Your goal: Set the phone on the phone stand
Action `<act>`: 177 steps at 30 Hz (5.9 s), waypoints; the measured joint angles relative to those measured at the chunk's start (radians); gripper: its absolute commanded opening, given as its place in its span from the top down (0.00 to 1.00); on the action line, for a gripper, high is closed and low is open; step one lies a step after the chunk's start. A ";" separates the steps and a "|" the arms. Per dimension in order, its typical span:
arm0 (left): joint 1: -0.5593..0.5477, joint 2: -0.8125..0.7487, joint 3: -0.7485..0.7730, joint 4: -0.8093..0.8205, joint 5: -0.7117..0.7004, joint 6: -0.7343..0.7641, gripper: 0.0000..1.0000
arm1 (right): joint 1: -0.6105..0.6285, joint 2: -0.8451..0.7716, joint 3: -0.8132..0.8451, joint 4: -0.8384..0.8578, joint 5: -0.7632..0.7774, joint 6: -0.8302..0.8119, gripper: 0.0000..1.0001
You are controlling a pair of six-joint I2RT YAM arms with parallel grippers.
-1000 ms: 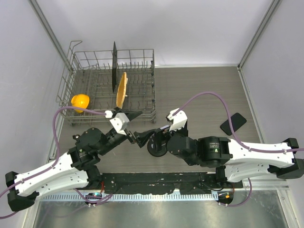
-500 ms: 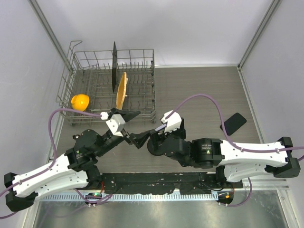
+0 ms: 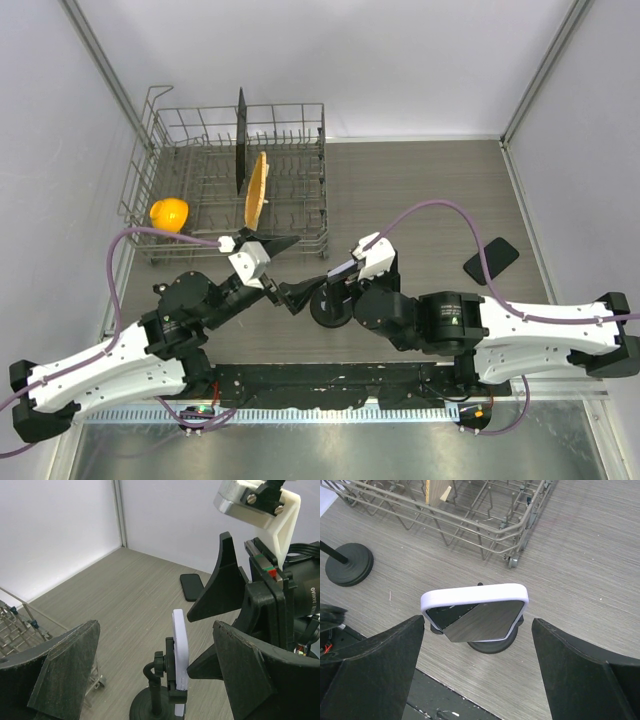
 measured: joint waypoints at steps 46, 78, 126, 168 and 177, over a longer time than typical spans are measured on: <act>-0.006 -0.134 -0.023 0.045 -0.185 0.045 0.00 | -0.334 -0.053 -0.074 0.135 0.040 -0.209 1.00; -0.033 -0.050 -0.034 0.064 -0.158 -0.005 0.02 | -1.594 0.956 0.704 0.719 -0.607 -0.380 1.00; -0.032 0.018 -0.053 0.080 -0.184 0.025 0.03 | -1.575 1.084 0.978 0.482 -0.855 -0.536 0.15; -0.033 0.044 -0.053 0.059 -0.125 0.029 0.04 | -1.538 1.268 1.246 0.357 -0.800 -0.670 0.11; -0.033 0.044 -0.053 0.059 -0.120 0.029 0.04 | -1.538 1.268 1.298 0.337 -0.806 -0.670 0.11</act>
